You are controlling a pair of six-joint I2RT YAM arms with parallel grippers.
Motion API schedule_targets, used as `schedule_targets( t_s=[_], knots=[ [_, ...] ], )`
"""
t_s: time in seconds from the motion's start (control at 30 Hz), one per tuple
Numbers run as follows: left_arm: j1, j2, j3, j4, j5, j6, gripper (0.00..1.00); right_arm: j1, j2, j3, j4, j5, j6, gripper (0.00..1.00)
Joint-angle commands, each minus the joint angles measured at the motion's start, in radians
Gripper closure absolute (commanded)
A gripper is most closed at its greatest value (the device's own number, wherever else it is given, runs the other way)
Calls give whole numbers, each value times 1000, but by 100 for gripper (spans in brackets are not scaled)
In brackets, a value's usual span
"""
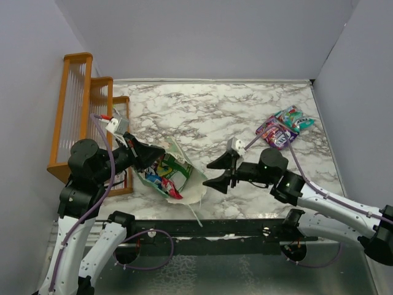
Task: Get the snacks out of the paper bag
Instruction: Take out the snack from the paper bag.
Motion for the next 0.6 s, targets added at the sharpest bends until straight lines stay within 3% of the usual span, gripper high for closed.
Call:
schedule_targets(
  t_s=[0.0, 0.2, 0.57],
  knots=[
    [0, 3, -30, 133, 71, -70, 100, 151, 49, 45, 59, 81, -233, 37],
    [0, 9, -34, 159, 83, -93, 100, 313, 172, 118, 65, 166, -456, 37],
    [0, 6, -43, 161, 77, -111, 100, 451, 450, 230, 113, 401, -585, 37]
  ],
)
